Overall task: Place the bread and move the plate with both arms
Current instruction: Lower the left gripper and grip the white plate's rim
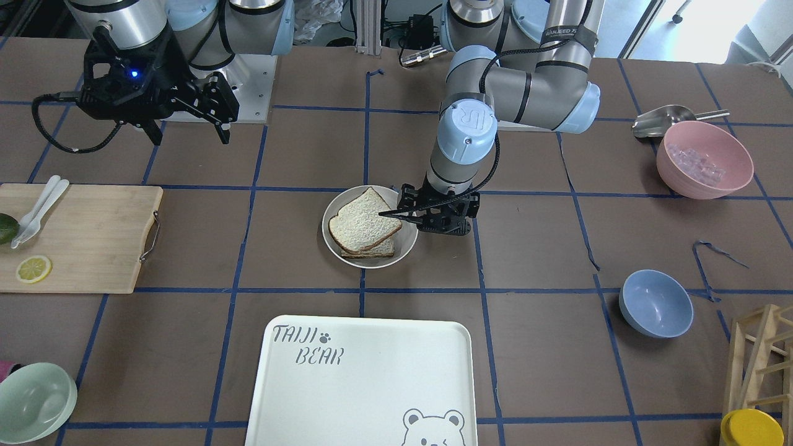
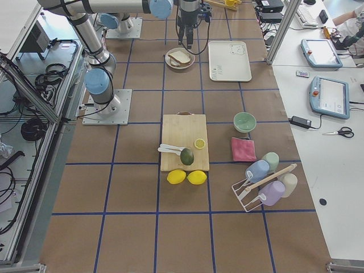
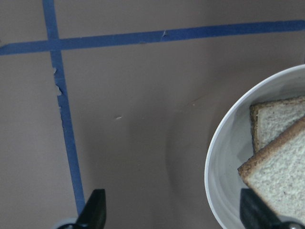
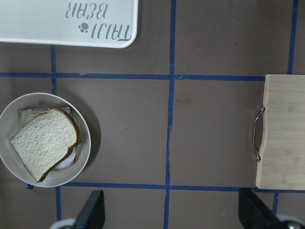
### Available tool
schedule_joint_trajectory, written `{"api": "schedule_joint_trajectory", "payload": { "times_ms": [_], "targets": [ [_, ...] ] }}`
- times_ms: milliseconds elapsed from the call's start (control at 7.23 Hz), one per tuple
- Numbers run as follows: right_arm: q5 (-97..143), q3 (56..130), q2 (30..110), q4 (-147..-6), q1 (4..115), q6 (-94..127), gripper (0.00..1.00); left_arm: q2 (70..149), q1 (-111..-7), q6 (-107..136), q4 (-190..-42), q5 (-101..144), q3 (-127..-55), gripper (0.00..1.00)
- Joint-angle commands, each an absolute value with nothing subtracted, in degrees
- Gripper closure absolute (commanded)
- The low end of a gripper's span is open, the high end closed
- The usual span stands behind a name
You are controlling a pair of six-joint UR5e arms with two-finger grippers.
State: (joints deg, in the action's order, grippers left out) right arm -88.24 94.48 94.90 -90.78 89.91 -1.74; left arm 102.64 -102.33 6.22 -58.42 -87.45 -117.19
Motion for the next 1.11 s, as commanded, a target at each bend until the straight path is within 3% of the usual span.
{"api": "schedule_joint_trajectory", "payload": {
  "times_ms": [0,277,553,969],
  "targets": [
    [-88.2,94.5,94.8,-90.7,89.9,-1.7,0.0,103.9,-102.7,6.6,-55.2,-87.3,-119.5,0.0],
    [-88.3,94.5,94.8,-90.7,89.9,-1.8,0.0,105.3,-102.7,9.9,-53.1,-87.3,-119.4,0.03],
    [-88.4,94.5,94.8,-90.6,89.9,-1.8,0.0,105.6,-102.7,10.5,-52.7,-87.2,-119.5,0.43],
    [-88.4,94.5,94.7,-90.6,89.9,-1.8,0.0,105.9,-102.7,10.6,-52.4,-84.2,-119.4,0.82]
  ]
}}
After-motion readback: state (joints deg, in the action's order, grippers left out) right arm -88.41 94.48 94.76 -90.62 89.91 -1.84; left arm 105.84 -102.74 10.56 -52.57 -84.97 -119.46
